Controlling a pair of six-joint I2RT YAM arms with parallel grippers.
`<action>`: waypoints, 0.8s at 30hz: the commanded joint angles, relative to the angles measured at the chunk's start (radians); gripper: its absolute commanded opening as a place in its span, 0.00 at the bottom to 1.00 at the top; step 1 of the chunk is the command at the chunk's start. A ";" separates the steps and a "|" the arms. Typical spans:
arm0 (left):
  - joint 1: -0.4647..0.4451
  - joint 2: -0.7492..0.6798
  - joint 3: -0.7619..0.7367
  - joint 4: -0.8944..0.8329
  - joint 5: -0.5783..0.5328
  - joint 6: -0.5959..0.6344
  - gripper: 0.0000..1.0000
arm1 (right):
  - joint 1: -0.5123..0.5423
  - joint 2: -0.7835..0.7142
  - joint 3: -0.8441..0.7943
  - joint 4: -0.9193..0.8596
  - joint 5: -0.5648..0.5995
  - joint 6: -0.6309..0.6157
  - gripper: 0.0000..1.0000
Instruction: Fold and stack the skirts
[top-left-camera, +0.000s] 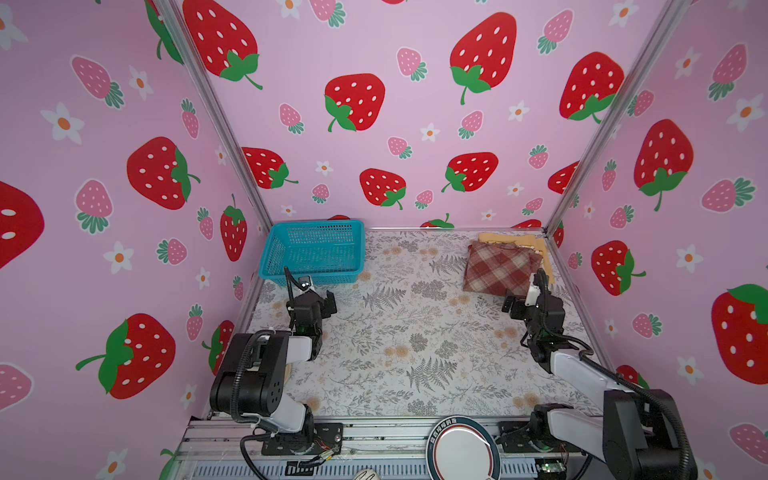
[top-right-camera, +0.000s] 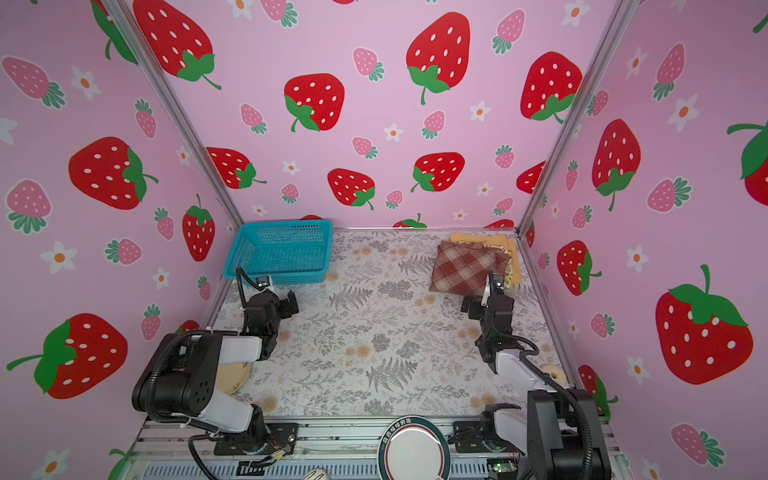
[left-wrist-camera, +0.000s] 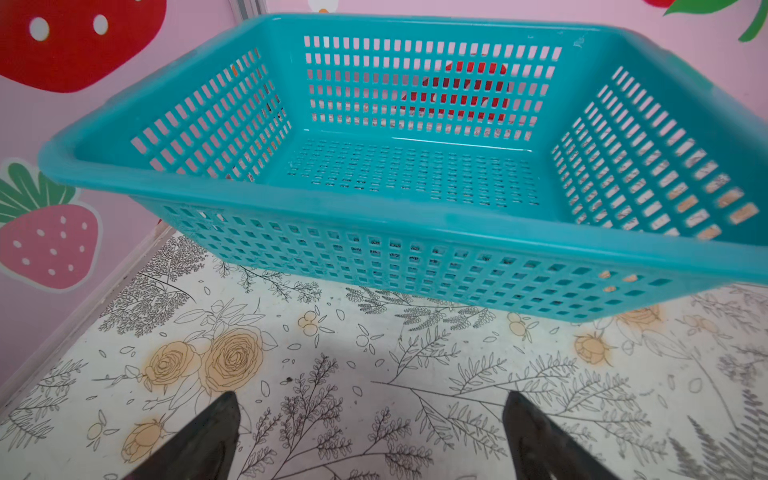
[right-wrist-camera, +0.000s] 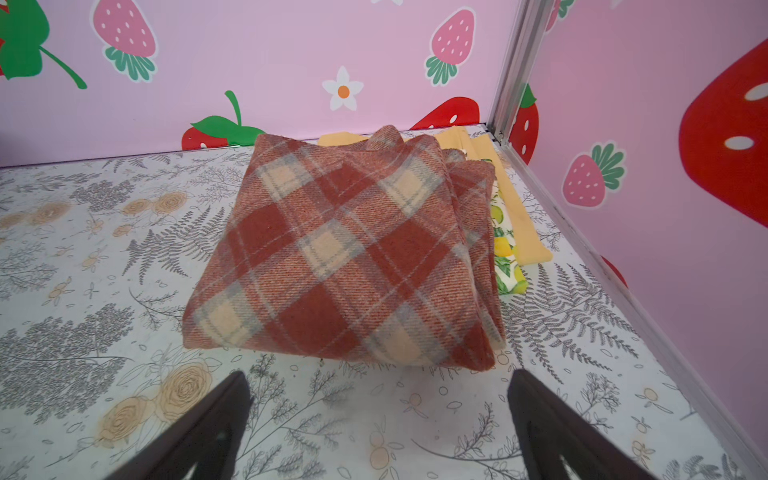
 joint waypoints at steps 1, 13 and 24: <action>0.004 -0.001 0.018 -0.002 0.010 0.002 0.99 | 0.004 0.006 -0.030 0.129 0.074 -0.027 1.00; 0.005 0.000 0.018 -0.002 0.009 0.002 0.99 | 0.006 0.158 -0.139 0.495 0.107 -0.096 1.00; 0.004 -0.001 0.018 -0.001 0.010 0.003 0.99 | -0.023 0.382 -0.040 0.578 -0.021 -0.166 1.00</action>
